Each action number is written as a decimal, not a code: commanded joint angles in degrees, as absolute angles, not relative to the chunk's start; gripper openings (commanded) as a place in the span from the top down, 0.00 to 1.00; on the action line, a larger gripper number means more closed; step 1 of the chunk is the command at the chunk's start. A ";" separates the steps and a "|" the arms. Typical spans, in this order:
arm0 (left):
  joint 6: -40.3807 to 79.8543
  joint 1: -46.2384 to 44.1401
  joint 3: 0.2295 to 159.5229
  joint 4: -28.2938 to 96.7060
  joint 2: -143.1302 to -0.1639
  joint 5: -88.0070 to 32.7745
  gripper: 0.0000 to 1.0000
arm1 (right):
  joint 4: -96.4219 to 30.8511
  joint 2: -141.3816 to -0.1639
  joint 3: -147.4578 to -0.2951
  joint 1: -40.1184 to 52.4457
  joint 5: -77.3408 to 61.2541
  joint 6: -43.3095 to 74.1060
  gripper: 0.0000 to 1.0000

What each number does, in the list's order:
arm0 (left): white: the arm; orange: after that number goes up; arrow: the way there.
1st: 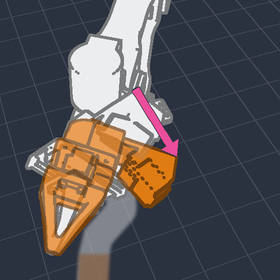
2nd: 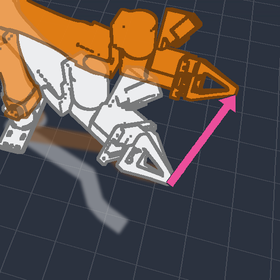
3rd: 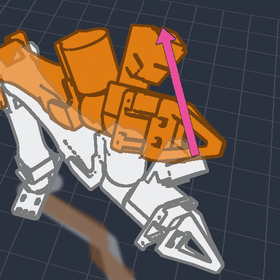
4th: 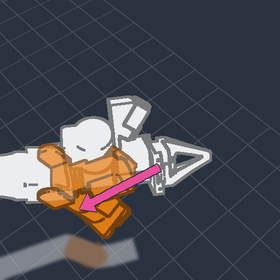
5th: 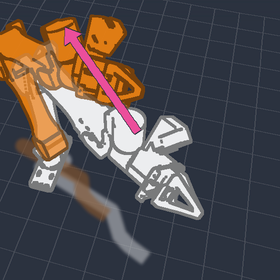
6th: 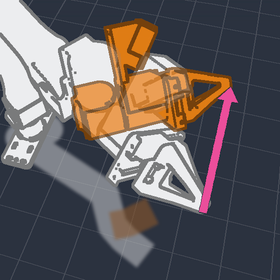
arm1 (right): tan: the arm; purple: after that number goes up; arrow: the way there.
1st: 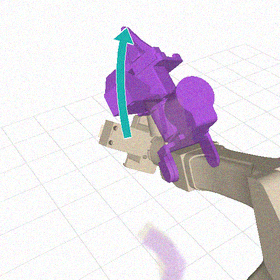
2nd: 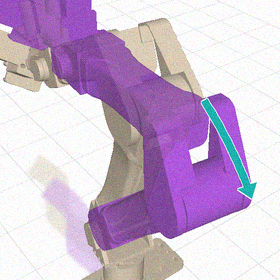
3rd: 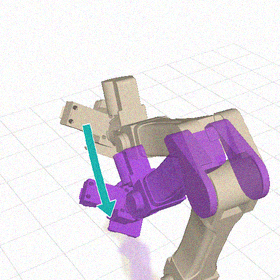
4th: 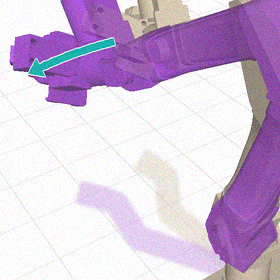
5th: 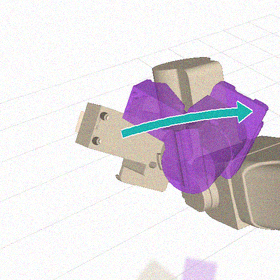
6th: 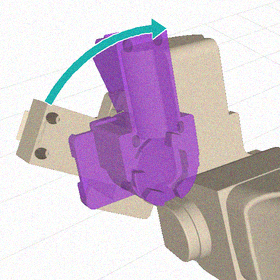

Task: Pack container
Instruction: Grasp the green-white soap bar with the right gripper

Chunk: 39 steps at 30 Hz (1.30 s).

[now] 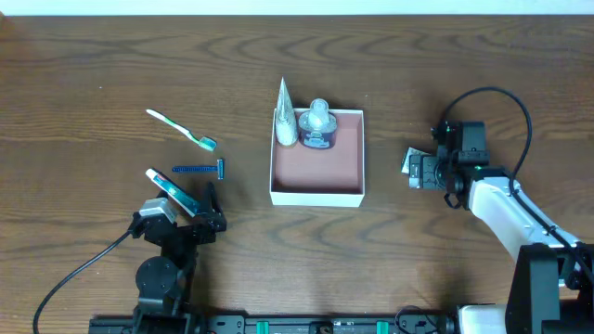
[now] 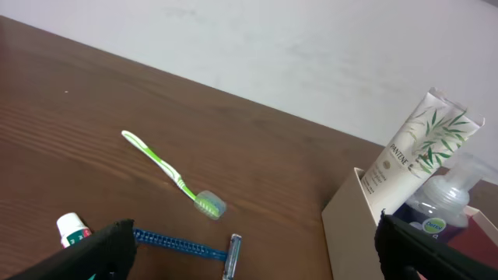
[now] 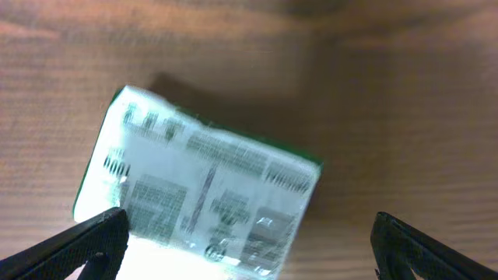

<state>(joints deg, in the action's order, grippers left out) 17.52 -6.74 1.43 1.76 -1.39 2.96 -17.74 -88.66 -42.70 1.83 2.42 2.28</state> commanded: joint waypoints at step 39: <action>16.53 -6.39 0.23 3.88 -1.37 3.60 0.02 | -10.15 -98.10 -41.58 1.45 -8.64 3.27 0.01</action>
